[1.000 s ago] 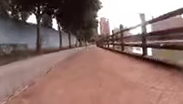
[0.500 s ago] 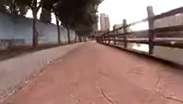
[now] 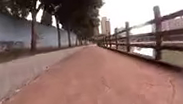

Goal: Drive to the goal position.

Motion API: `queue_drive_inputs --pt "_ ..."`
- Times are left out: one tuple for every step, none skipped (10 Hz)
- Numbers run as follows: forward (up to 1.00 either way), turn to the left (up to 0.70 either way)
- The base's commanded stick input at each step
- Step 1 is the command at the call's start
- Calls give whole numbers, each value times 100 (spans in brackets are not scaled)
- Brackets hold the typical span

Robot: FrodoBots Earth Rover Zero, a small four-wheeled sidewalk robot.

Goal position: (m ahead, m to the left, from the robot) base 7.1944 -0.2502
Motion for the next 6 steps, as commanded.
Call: queue_drive_inputs --pt "70 0" --pt "70 0" --pt "70 0" --pt "70 0" --pt "70 0" --pt "70 0"
